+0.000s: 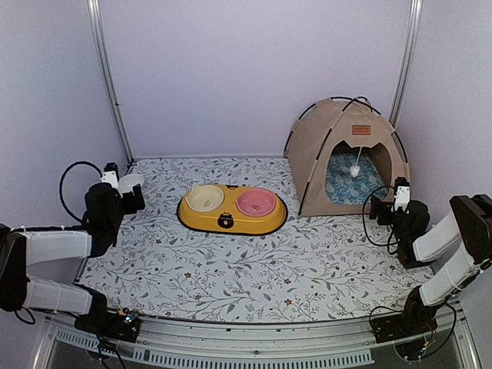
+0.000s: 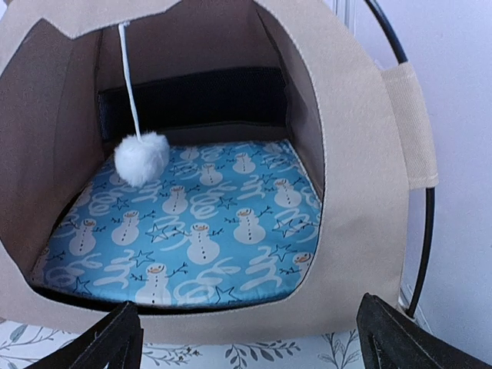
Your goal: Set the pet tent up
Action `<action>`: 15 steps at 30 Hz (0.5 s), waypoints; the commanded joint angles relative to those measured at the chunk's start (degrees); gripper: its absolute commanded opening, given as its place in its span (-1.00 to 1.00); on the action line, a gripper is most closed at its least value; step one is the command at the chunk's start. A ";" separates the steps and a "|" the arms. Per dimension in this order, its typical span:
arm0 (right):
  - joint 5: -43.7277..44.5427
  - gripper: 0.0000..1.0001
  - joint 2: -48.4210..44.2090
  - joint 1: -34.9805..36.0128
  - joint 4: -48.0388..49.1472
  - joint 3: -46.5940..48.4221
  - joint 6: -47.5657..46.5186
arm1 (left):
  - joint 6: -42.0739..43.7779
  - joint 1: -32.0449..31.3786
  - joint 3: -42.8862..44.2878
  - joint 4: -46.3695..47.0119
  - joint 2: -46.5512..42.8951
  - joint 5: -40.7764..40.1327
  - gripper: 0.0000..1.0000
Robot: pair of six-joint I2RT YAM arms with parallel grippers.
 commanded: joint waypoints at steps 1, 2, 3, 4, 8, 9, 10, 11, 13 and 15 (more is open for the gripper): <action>-1.14 0.98 0.33 -0.70 6.40 1.72 -0.15 | 10.03 1.41 -5.14 20.17 2.25 -6.90 0.99; -1.16 0.98 0.32 -0.73 6.42 1.66 -0.12 | 11.26 2.02 -7.98 26.01 3.42 -7.80 0.99; -1.19 0.98 0.32 -0.64 6.44 1.68 -0.18 | 12.64 2.64 -10.31 31.76 4.94 -8.10 0.99; -1.19 0.98 0.32 -0.70 6.41 1.64 -0.13 | 13.53 3.35 -12.38 38.49 6.61 -8.02 0.99; -1.19 0.98 0.33 -0.65 6.55 1.64 -0.19 | 9.50 6.40 -15.27 54.44 17.04 -6.02 0.99; -1.19 0.98 0.32 -0.70 6.51 1.68 -0.19 | 11.27 6.13 -14.47 56.30 18.93 -4.99 0.99; -1.20 0.98 0.32 -0.68 6.50 1.64 -0.12 | 11.19 5.58 -12.64 50.47 17.95 -2.40 0.99; -1.19 0.98 0.37 -0.68 6.48 1.63 -0.17 | 10.81 6.07 -10.45 44.74 17.43 1.78 0.99; -1.19 0.98 0.37 -0.72 6.49 1.66 -0.11 | 12.38 7.65 -7.15 43.27 20.96 6.75 0.99; -1.21 0.98 0.32 -0.69 6.52 1.63 -0.19 | 9.14 9.86 -7.54 40.12 19.86 9.85 0.99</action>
